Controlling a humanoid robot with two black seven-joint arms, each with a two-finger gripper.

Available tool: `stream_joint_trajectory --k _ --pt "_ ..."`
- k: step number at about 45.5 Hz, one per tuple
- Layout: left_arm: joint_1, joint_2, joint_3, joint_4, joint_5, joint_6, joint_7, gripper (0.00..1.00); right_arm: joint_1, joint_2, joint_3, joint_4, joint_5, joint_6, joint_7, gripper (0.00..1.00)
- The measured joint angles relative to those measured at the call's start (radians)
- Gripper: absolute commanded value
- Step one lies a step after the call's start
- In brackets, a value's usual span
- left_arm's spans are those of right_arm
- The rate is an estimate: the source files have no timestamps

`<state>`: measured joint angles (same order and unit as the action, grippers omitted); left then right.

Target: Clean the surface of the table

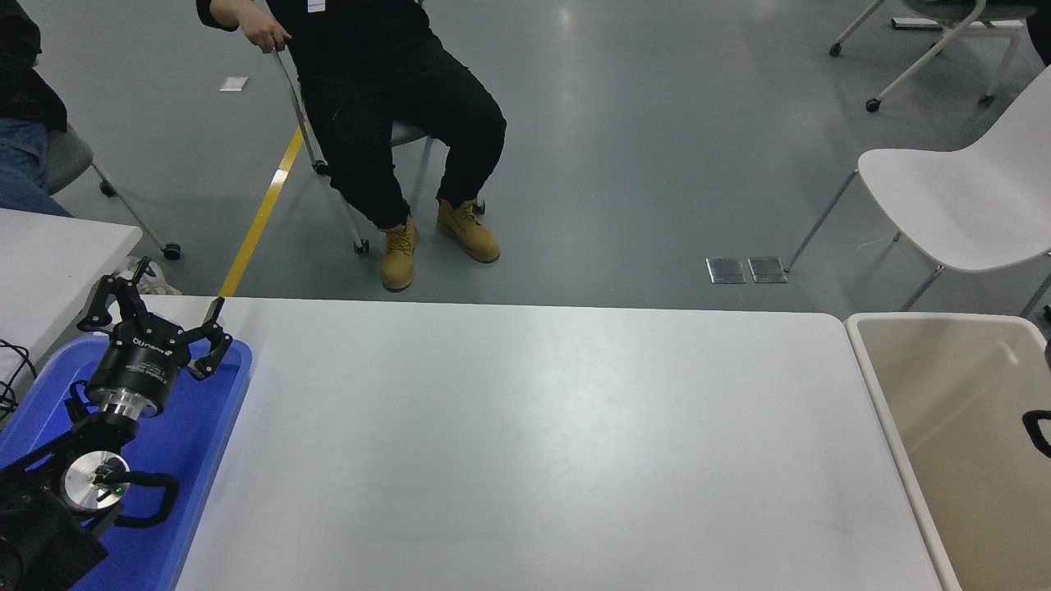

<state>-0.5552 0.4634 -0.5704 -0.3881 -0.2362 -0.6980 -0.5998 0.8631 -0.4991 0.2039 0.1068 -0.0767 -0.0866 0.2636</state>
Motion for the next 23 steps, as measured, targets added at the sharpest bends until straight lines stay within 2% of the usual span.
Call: stream_joint_trajectory --k 23 --pt "0.000 0.000 0.000 0.000 0.000 0.000 0.000 1.00 0.046 -0.089 0.292 0.343 -0.015 0.014 0.056 0.99"
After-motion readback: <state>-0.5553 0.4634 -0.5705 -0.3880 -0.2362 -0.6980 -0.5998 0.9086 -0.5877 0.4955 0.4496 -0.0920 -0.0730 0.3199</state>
